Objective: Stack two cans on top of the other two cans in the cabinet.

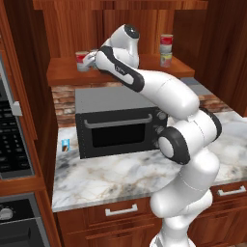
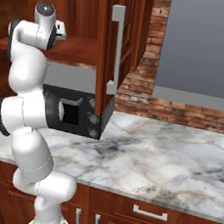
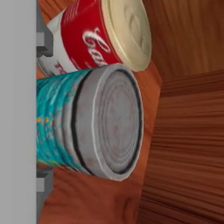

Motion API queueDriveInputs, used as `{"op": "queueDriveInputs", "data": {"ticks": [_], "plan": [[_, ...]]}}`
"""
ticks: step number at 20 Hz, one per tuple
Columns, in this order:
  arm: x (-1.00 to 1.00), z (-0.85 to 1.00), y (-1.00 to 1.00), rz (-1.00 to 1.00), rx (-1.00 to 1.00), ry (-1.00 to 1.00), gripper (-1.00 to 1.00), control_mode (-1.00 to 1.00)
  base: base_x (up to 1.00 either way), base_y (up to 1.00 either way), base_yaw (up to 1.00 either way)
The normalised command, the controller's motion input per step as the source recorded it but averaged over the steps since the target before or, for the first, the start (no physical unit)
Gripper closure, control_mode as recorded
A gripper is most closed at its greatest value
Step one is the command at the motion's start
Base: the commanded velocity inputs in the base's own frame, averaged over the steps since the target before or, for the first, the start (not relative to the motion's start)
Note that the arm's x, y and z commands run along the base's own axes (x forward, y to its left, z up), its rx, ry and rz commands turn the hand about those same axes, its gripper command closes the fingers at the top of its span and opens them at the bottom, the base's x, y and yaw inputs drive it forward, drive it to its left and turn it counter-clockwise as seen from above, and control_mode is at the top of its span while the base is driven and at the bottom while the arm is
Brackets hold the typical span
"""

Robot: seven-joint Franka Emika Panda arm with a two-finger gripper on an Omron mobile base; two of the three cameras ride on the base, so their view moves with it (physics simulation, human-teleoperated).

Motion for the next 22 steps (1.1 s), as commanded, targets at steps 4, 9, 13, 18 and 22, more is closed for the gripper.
{"op": "queueDriveInputs", "data": {"ticks": [4,9,13,18,22], "plan": [[0.00,-0.05,0.00,0.00,0.00,0.00,-1.00,-1.00,0.00,0.00,0.00],[0.00,-0.12,-0.01,0.00,0.00,0.00,-1.00,-1.00,0.00,0.00,0.00],[0.00,-0.10,0.00,0.00,0.00,0.00,1.00,-1.00,0.00,0.00,0.00],[0.00,-0.09,-0.03,0.00,0.00,0.00,1.00,-1.00,0.00,0.00,0.00],[-0.14,-0.01,-0.15,0.00,0.00,-0.01,1.00,-1.00,0.00,0.00,0.00]]}}
